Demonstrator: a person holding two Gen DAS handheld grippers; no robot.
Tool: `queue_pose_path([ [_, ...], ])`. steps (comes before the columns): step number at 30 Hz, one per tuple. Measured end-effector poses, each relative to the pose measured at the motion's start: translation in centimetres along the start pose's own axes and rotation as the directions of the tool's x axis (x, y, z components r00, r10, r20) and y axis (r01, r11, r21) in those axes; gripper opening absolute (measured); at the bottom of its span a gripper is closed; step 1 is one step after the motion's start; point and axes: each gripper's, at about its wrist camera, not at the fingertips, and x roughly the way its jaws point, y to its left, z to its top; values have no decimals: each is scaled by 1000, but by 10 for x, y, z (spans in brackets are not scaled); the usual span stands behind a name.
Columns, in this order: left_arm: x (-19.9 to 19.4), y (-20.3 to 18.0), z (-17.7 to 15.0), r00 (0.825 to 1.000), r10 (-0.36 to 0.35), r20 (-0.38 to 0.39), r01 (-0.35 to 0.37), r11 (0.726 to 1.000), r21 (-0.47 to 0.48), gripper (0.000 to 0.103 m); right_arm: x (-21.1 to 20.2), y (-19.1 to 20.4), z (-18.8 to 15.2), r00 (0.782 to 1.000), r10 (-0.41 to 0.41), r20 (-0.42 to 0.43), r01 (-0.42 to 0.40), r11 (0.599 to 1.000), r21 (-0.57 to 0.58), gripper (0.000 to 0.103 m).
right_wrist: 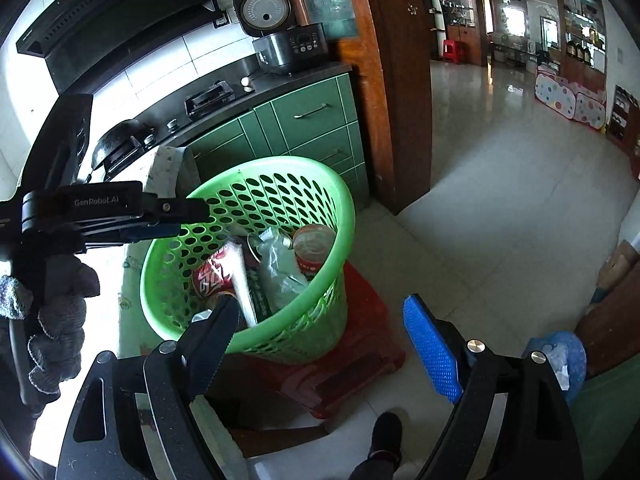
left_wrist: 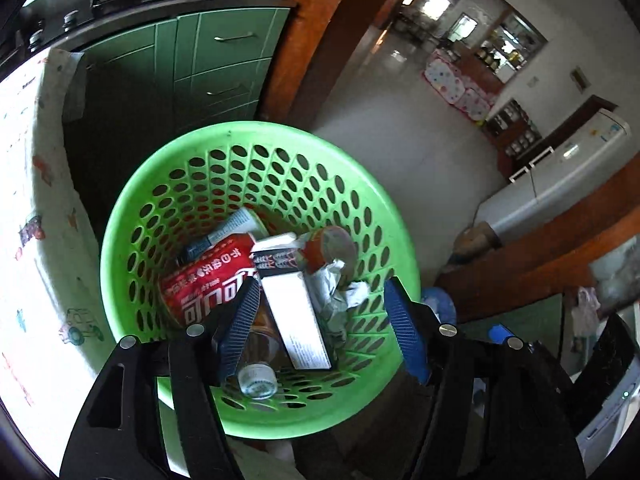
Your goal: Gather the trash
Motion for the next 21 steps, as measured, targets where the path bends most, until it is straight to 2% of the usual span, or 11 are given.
queue_pose_path([
  [5, -15, 3, -12, 1000, 11, 24, -11, 1000, 13, 70, -8, 14, -7, 1000, -8, 15, 9, 999, -33, 82],
  [12, -63, 12, -38, 993, 64, 99, -67, 997, 31, 78, -25, 35, -18, 999, -1, 39, 4, 998, -69, 85],
  [17, -100, 17, -62, 979, 116, 168, -124, 992, 36, 85, -36, 55, -27, 999, 3, 43, 1, 995, -100, 87],
  [21, -129, 26, -82, 968, 135, 214, -141, 990, 12, 89, -42, 71, -36, 999, 18, 44, -12, 993, -117, 89],
])
